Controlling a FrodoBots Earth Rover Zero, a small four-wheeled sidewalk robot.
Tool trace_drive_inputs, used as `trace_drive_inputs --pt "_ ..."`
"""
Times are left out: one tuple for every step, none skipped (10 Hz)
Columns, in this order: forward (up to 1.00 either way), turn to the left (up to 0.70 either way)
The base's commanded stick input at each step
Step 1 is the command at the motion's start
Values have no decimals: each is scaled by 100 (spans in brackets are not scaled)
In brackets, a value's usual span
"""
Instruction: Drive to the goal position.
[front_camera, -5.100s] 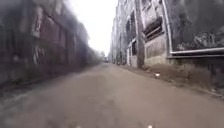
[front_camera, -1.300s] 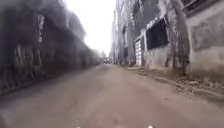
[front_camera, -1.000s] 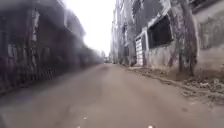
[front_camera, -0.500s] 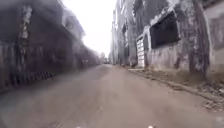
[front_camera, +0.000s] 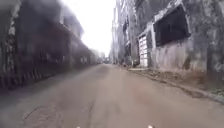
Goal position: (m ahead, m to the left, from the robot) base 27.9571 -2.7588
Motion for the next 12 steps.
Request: trace_drive_inputs --pt "100 0" --pt "100 0" --pt "100 0" --pt "100 0" --pt "100 0" --pt "100 0" --pt "100 0" --pt "100 0" --pt "100 0" --pt "100 0" --pt "100 0" --pt "100 0"
